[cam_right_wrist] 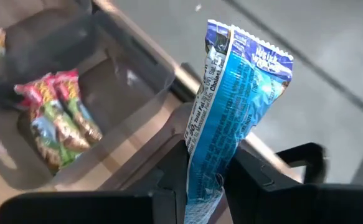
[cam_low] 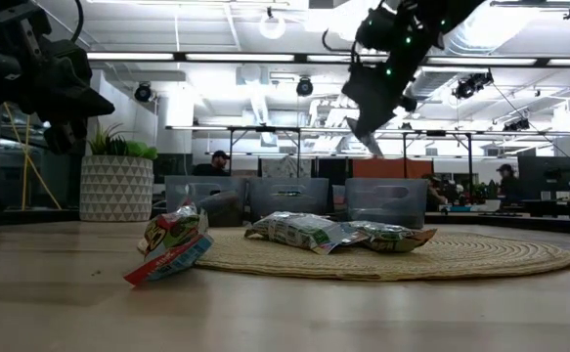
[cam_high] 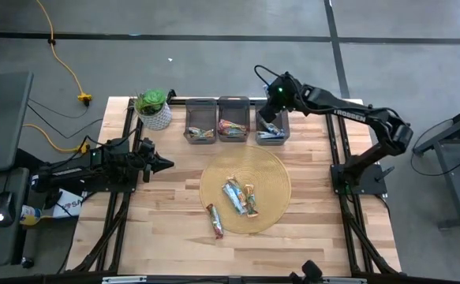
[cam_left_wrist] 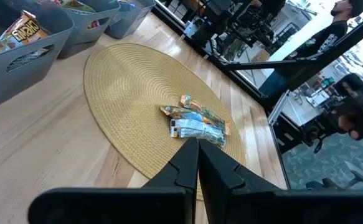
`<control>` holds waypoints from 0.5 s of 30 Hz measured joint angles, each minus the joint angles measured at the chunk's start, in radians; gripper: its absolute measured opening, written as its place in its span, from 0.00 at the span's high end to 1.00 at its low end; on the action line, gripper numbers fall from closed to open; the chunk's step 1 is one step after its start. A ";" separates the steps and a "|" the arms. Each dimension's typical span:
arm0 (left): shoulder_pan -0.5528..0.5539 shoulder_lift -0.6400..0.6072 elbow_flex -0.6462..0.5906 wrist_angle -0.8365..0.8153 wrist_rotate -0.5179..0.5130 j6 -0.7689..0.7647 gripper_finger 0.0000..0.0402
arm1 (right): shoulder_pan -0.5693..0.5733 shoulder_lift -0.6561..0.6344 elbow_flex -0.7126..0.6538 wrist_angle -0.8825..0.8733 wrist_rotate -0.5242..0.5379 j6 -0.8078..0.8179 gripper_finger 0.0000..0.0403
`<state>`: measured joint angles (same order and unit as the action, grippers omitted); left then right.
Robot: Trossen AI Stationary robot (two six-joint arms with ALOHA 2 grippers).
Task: Pick and place Granola Bars by type
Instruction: Put the blue granola bar into the right black bin
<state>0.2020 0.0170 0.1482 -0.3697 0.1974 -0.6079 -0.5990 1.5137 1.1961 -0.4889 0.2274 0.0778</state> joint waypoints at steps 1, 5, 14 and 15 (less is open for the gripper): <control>0.000 0.000 0.000 0.000 0.000 0.000 0.98 | -0.011 0.010 0.000 -0.001 -0.025 -0.005 0.82; 0.000 0.000 0.000 0.001 -0.005 -0.002 0.98 | -0.035 0.068 0.000 -0.007 -0.110 -0.009 0.82; 0.000 0.000 0.000 0.000 -0.006 -0.023 0.98 | -0.036 0.215 0.000 -0.028 -0.182 -0.010 0.82; 0.000 0.000 0.000 0.000 -0.006 -0.025 0.98 | -0.037 0.229 0.000 -0.039 -0.176 -0.010 0.82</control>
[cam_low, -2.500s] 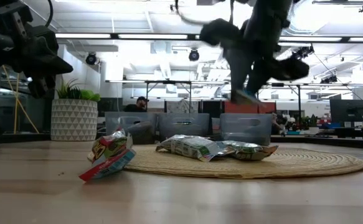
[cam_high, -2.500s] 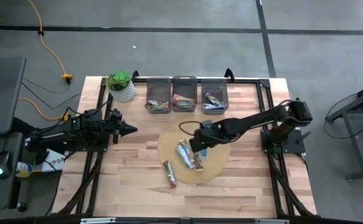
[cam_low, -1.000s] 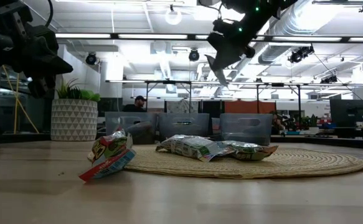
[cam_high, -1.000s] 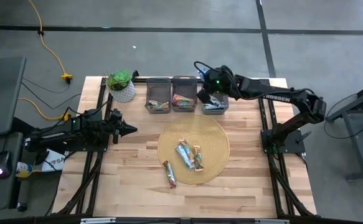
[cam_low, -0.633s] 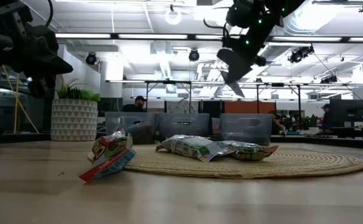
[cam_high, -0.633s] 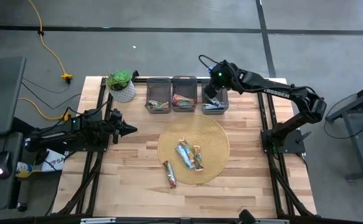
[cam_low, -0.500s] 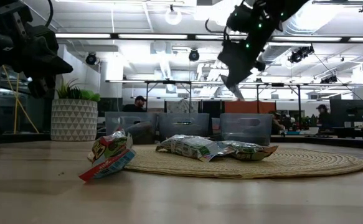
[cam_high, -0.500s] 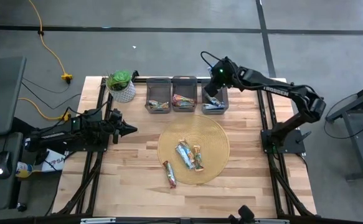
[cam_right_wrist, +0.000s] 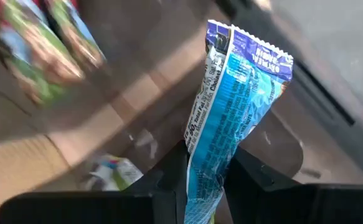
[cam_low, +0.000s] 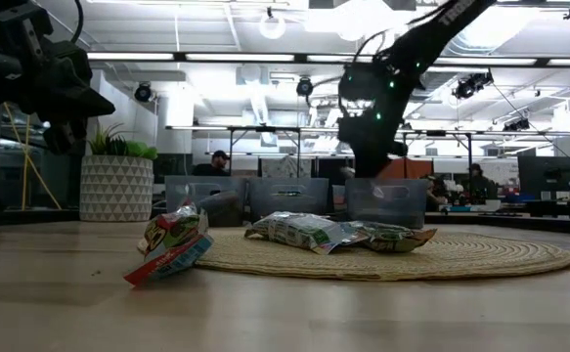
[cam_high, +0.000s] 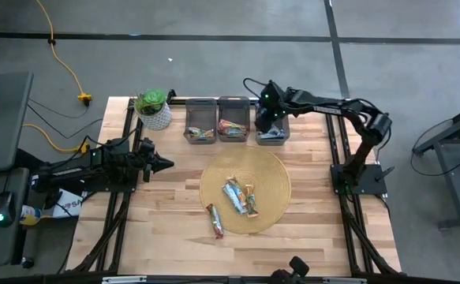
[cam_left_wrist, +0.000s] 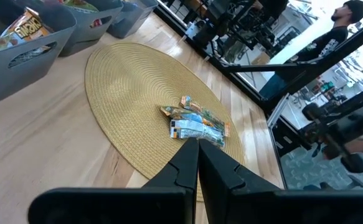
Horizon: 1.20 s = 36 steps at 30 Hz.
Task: Pick and place Granola Bars by type
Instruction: Put the blue granola bar into the right black bin, then put the yellow granola bar into the left black bin
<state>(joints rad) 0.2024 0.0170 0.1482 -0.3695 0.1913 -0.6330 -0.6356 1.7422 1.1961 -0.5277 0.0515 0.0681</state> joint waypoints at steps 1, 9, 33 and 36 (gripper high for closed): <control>0.000 0.000 0.000 0.000 0.000 0.000 0.98 | 0.000 0.011 0.000 -0.011 0.003 0.000 0.82; 0.000 0.000 0.000 0.000 0.000 -0.005 0.98 | 0.000 0.045 0.000 -0.122 0.020 -0.004 0.82; 0.000 0.000 0.000 -0.001 0.015 -0.004 0.98 | -0.001 -0.047 0.002 -0.125 -0.099 0.051 0.47; 0.000 0.000 0.000 -0.001 0.016 -0.003 0.98 | -0.001 -0.112 0.002 -0.095 -0.096 0.044 0.44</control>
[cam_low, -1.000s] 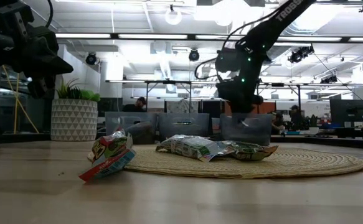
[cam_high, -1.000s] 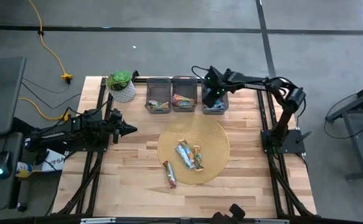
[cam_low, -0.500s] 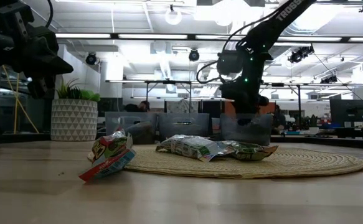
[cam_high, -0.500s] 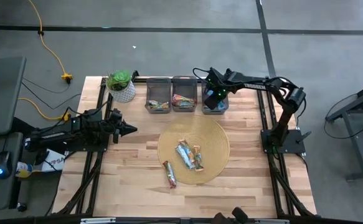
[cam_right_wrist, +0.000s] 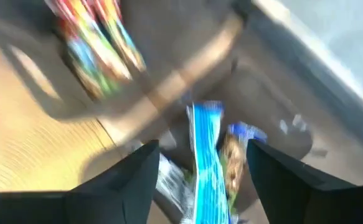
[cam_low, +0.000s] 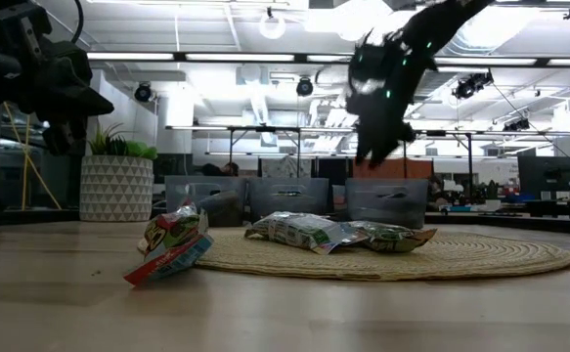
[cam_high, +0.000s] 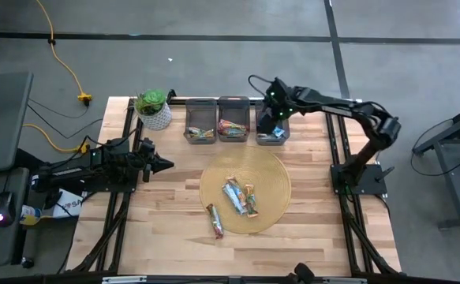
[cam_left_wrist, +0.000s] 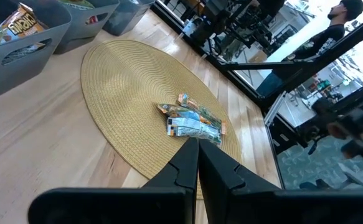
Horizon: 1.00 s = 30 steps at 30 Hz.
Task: Pick and place Granola Bars by type
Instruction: Put the yellow granola bar into the left black bin
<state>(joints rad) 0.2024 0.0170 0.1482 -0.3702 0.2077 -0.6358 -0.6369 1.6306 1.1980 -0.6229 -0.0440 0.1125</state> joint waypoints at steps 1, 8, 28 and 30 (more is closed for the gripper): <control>0.000 0.000 0.000 0.000 0.000 0.000 0.98 | 0.000 -0.026 0.000 0.017 -0.007 0.001 0.43; 0.000 0.000 0.000 -0.001 0.000 0.002 0.98 | 0.071 -0.209 0.002 0.185 -0.044 0.176 0.43; 0.000 0.000 0.000 -0.046 0.023 0.047 0.98 | 0.735 -0.090 0.404 0.005 0.446 0.327 0.44; 0.000 0.000 0.000 -0.044 0.032 0.056 0.98 | 0.767 0.000 0.535 -0.149 0.485 0.375 0.44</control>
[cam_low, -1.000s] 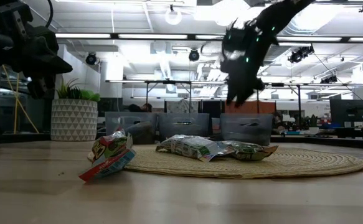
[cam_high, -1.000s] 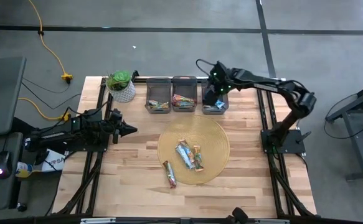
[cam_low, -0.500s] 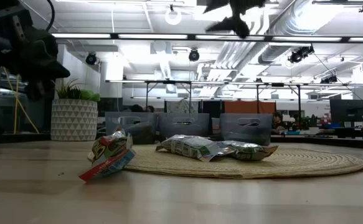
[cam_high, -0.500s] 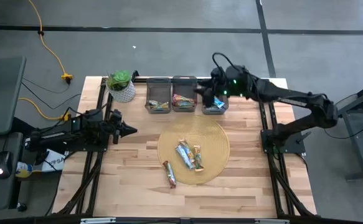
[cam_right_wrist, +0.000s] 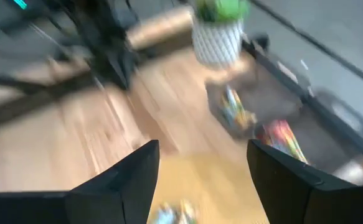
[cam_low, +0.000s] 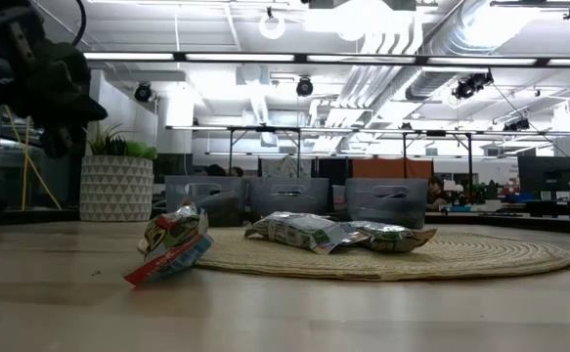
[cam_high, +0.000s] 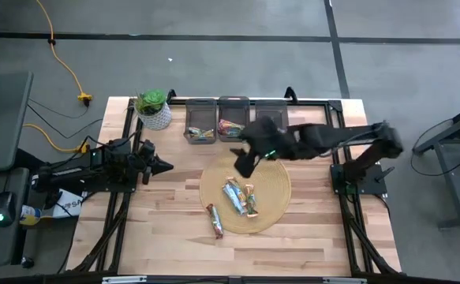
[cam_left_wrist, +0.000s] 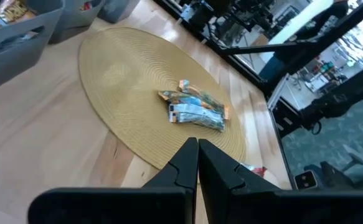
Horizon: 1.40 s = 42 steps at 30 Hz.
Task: Pick and place Granola Bars by type
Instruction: Put the yellow granola bar into the left black bin
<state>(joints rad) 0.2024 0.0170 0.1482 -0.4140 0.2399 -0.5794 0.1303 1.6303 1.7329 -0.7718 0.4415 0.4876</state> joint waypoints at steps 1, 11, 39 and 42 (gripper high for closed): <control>0.000 0.000 0.000 0.000 0.007 0.000 0.98 | 0.011 0.047 0.065 -0.086 0.012 0.032 0.44; 0.000 0.000 0.000 0.004 0.043 0.029 0.98 | 0.025 0.476 0.477 -0.798 -0.236 0.597 0.44; 0.000 0.000 0.000 0.023 0.165 0.034 0.98 | 0.128 0.539 0.035 -0.433 -0.431 1.029 0.43; 0.000 0.000 0.000 0.023 0.165 0.053 0.98 | 0.129 0.539 0.016 -0.426 -0.437 1.032 0.43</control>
<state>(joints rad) 0.2024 0.0168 0.1482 -0.3912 0.4049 -0.5268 0.2589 2.1696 1.7489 -1.1976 0.0041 1.5193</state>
